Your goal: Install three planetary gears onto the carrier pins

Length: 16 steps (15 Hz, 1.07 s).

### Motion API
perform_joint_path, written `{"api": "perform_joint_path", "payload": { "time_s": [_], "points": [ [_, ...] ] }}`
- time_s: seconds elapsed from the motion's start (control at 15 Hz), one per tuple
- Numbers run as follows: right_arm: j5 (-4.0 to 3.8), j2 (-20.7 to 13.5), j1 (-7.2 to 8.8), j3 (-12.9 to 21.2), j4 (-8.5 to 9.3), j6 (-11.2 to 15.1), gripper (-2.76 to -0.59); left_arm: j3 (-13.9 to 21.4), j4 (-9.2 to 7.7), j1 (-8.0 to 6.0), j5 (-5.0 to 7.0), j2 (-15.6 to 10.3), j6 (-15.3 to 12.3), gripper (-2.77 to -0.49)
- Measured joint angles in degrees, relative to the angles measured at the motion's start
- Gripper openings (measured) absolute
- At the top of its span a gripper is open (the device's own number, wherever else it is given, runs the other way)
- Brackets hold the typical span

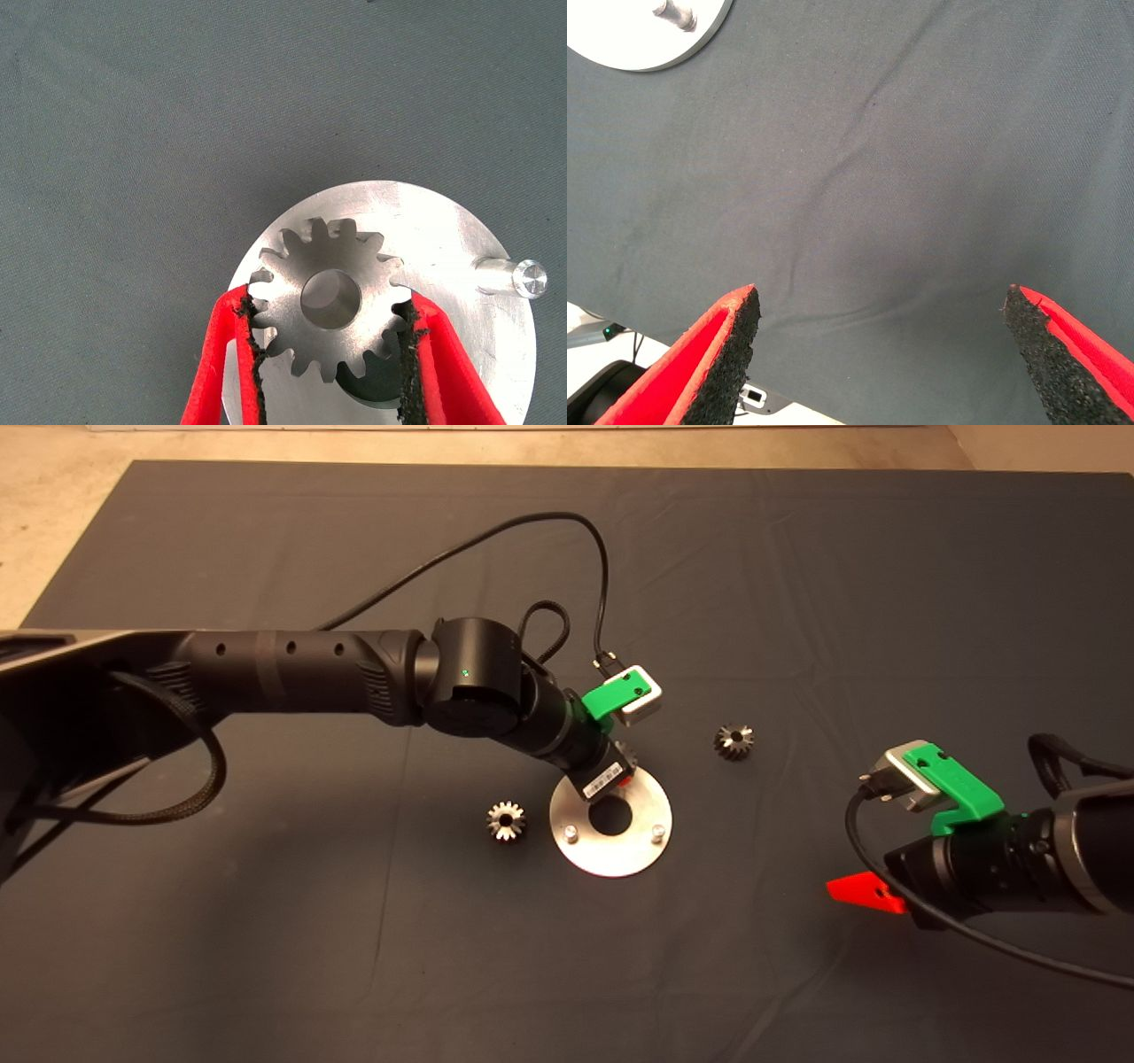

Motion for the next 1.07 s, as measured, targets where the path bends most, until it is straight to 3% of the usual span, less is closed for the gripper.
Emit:
{"api": "perform_joint_path", "payload": {
  "time_s": [1.07],
  "points": [
    [0.0, 0.0, 0.0, 0.0, 0.0, 0.0, -1.31, -0.02, 0.01, -0.01, -0.02, -0.16, 0.57, -2.67]
  ]
}}
